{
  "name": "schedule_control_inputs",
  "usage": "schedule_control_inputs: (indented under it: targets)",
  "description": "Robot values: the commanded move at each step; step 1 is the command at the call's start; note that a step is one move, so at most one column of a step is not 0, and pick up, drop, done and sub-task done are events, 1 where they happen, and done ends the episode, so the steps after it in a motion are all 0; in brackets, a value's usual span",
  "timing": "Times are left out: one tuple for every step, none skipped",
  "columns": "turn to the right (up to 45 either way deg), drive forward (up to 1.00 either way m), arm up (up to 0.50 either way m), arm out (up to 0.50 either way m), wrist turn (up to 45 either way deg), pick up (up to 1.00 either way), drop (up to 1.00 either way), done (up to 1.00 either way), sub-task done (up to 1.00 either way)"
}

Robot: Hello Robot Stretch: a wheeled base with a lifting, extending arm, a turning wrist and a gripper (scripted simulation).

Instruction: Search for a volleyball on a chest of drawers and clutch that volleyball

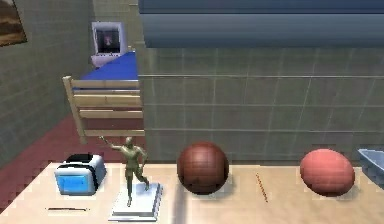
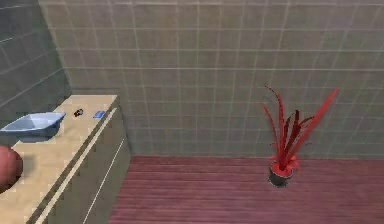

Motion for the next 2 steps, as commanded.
schedule_control_inputs:
  targets:
    - [-45.0, 0.00, 0.00, 0.00, 0.0, 0.00, 0.00, 0.00, 0.00]
    - [45.0, 0.00, 0.00, 0.00, 0.0, 0.00, 0.00, 0.00, 0.00]
